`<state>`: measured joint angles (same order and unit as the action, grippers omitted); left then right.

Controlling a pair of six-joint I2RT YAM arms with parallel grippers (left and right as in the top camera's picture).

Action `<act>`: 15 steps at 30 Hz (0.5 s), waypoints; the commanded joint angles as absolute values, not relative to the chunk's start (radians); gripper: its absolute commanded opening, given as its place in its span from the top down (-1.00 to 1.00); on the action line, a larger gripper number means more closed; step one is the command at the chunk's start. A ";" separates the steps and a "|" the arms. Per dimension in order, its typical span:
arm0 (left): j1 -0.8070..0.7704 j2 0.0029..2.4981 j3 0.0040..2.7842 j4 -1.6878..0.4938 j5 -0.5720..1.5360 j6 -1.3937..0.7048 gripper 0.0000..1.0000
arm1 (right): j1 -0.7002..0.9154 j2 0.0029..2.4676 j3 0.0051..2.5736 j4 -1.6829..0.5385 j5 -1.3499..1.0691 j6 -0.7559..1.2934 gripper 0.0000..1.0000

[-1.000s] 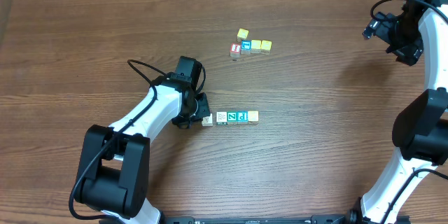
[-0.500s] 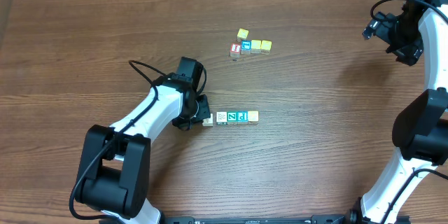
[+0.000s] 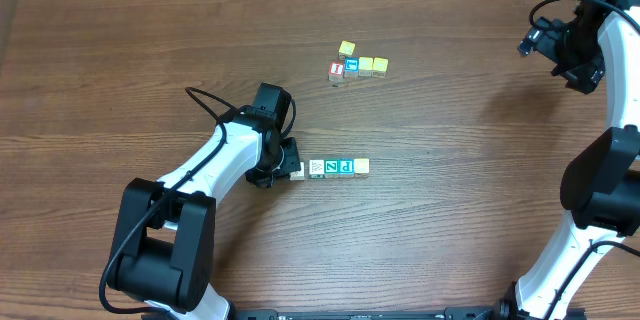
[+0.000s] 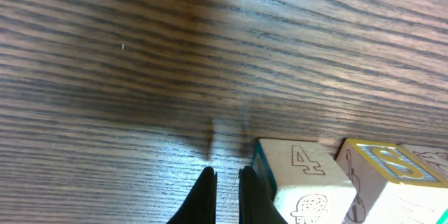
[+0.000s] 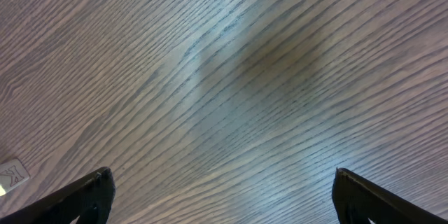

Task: Flip 5 blocks
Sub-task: 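Push the ice-cream block against the row with the left gripper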

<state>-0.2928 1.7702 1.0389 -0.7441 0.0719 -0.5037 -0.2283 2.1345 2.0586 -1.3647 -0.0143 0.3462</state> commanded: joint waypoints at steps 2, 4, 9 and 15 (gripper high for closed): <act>-0.296 1.752 1.034 -0.734 0.083 -0.521 0.88 | -0.231 2.114 2.067 -1.362 -0.009 0.344 -1.00; -0.296 1.752 1.034 -0.728 0.101 -0.521 0.88 | -0.231 2.114 2.067 -1.362 -0.009 0.344 -1.00; -0.296 1.752 1.034 -0.724 0.113 -0.521 0.88 | -0.231 2.114 2.067 -1.362 -0.009 0.344 -1.00; -0.296 1.752 1.034 -0.722 0.113 -0.521 0.88 | -0.231 2.114 2.067 -1.362 -0.009 0.344 -1.00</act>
